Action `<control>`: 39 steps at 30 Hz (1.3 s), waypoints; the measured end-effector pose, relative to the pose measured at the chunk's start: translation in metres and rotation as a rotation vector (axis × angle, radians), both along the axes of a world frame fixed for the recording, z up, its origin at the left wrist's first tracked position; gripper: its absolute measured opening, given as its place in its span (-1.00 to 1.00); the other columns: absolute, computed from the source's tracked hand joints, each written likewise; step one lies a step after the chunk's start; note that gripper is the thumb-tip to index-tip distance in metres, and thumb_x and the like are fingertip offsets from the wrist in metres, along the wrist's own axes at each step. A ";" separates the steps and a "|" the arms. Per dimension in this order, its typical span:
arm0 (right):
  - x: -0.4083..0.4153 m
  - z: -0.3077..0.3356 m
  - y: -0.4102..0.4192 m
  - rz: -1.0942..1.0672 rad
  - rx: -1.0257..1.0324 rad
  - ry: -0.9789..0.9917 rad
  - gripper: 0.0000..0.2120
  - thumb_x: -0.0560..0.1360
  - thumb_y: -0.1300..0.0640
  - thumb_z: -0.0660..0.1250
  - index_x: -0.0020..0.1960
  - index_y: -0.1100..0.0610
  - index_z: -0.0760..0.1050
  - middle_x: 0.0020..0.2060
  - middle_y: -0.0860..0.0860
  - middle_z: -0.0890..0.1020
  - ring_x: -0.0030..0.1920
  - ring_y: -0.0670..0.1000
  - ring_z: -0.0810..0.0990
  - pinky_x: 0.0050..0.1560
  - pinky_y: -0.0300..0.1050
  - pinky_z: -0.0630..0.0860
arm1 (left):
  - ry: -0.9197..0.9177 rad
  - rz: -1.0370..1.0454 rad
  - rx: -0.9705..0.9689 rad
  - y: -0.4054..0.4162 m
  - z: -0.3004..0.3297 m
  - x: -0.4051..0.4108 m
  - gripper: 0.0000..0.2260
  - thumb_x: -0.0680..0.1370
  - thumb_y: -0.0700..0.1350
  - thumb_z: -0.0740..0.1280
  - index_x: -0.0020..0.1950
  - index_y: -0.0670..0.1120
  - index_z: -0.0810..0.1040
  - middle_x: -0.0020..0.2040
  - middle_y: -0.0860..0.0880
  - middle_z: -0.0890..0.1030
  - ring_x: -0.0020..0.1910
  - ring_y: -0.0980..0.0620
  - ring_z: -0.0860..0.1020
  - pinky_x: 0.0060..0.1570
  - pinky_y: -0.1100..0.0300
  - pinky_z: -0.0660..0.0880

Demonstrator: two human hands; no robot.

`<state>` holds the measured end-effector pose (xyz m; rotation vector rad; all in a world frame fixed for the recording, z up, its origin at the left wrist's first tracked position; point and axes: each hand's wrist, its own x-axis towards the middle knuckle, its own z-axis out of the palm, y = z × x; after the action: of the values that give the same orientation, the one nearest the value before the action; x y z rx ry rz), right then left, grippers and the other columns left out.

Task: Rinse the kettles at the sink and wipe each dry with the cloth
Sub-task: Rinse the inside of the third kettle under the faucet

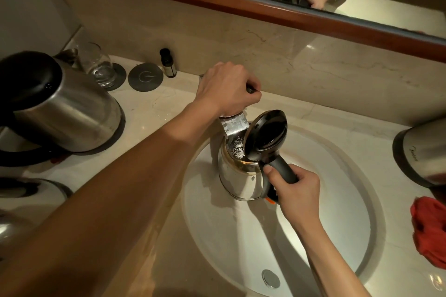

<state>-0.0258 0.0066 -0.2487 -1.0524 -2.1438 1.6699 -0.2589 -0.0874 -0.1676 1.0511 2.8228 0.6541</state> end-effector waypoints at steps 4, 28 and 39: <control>-0.001 0.001 -0.001 0.004 0.001 -0.013 -0.44 0.24 -0.21 0.51 -0.38 0.28 0.42 -0.50 0.13 0.36 -0.40 0.05 0.35 -0.39 0.23 0.43 | -0.001 -0.001 0.005 0.000 0.000 0.001 -0.79 0.48 0.16 0.31 0.02 0.20 0.69 -0.03 0.16 0.71 0.06 -0.07 0.60 0.01 0.11 0.46; 0.000 0.001 0.001 -0.006 0.019 -0.029 -0.42 0.26 -0.21 0.51 -0.38 0.28 0.36 -0.47 0.13 0.30 -0.37 0.06 0.31 -0.36 0.34 0.50 | -0.016 -0.001 0.011 0.001 0.002 0.003 -0.79 0.49 0.14 0.31 0.02 0.20 0.70 -0.04 0.17 0.71 0.03 -0.04 0.61 0.07 0.10 0.47; 0.000 0.004 0.001 -0.008 0.020 -0.024 -0.45 0.26 -0.21 0.50 -0.39 0.24 0.35 -0.50 0.03 0.31 -0.39 0.05 0.32 -0.37 0.31 0.50 | -0.005 -0.002 0.014 0.000 0.002 0.004 -0.80 0.48 0.13 0.31 0.00 0.19 0.70 -0.07 0.16 0.71 0.01 -0.05 0.62 0.01 0.12 0.47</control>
<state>-0.0253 0.0071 -0.2448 -1.0792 -2.1638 1.6372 -0.2553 -0.0870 -0.1656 1.0526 2.8168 0.6770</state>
